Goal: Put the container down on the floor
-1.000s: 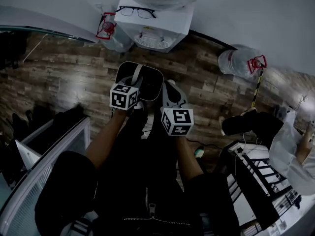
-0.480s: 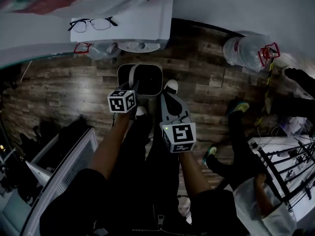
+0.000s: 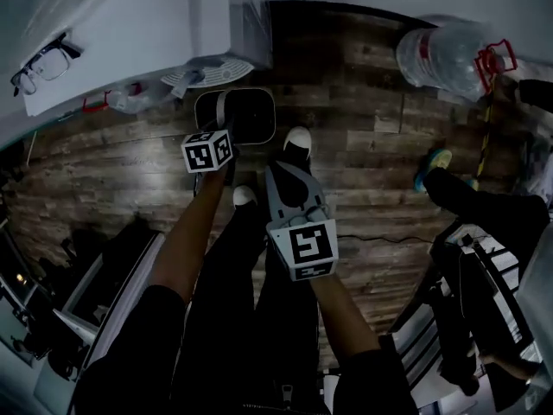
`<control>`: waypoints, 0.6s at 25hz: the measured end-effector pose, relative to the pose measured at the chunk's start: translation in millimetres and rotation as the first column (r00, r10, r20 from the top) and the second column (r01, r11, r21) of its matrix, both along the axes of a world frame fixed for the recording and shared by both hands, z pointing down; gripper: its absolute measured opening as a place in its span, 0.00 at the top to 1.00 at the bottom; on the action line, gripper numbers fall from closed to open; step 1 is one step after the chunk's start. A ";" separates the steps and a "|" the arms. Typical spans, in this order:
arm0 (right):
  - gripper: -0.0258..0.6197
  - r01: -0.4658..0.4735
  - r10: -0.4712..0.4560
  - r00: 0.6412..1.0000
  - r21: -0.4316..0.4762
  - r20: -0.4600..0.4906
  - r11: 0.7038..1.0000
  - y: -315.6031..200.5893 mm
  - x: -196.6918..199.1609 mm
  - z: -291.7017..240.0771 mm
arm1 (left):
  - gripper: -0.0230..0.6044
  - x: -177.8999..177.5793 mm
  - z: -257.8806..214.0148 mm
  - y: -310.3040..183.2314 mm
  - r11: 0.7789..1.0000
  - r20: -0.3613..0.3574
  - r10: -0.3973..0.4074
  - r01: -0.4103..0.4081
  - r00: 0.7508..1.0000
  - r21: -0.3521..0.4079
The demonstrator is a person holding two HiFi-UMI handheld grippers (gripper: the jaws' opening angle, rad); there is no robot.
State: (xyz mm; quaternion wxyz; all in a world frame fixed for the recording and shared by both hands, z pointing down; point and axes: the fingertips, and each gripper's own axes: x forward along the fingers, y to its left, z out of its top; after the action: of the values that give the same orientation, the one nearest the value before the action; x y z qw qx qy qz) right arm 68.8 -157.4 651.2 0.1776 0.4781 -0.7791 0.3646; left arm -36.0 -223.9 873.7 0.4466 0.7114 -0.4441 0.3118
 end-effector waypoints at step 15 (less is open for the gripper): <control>0.95 -0.084 0.087 0.996 -0.119 0.018 0.989 26.8 20.7 79.3 | 0.94 -3.1 106.5 -42.3 0.999 0.049 -0.041 0.042 0.998 -0.026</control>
State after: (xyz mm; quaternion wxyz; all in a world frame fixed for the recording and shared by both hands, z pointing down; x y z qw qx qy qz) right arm 89.5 -130.6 730.5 0.1807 0.4953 -0.7369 0.4230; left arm -39.1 -266.2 980.2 0.4518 0.6881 -0.4652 0.3256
